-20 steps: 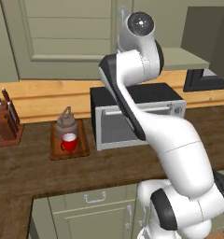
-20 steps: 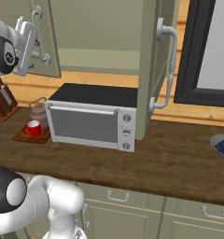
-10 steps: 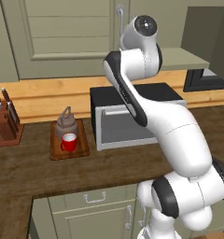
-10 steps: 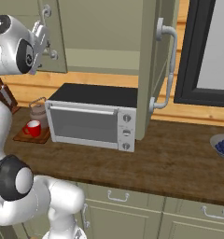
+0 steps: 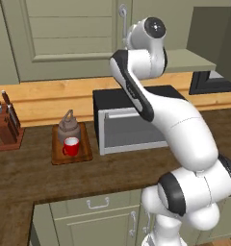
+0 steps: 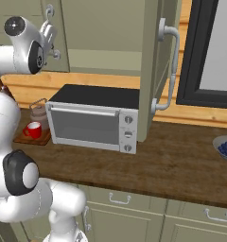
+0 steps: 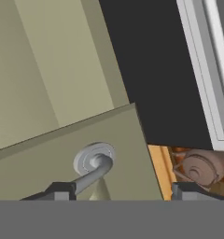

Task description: Pick the kettle from the counter and place it on the tray. Then pick the mug from the cabinet and place it on the tray. Then close the cabinet doors.

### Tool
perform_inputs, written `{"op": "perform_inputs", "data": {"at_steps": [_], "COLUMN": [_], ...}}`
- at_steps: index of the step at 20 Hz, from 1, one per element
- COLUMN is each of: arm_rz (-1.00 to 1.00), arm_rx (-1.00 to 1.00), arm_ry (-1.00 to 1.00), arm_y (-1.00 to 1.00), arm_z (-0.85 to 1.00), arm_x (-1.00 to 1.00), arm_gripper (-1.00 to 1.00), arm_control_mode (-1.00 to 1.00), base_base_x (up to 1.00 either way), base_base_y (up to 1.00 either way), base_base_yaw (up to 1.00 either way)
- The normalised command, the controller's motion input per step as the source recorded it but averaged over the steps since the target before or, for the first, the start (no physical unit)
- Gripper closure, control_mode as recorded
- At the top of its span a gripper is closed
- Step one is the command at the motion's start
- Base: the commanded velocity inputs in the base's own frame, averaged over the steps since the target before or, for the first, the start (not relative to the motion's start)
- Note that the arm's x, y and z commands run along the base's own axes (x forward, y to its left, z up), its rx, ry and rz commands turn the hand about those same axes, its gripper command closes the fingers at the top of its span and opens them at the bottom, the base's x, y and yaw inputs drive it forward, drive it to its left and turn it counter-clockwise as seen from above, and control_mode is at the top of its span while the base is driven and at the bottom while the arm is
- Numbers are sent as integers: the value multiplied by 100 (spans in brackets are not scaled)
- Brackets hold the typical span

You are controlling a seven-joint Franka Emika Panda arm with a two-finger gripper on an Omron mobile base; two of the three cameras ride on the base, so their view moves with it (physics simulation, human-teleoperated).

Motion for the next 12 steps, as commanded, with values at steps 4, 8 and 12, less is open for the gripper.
{"op": "perform_inputs", "data": {"at_steps": [4,8,12], "arm_rz": [2,4,8], "arm_rx": [1,1,0], "arm_ry": [0,0,-2], "arm_y": [-1,-25,-36], "arm_z": [-23,-18,-1], "arm_x": [36,-15,-44], "arm_gripper": [-100,-100,-100], "arm_control_mode": [-100,-100,-100], "base_base_x": [0,0,0], "base_base_y": [0,0,0], "base_base_yaw": [0,0,0]}}
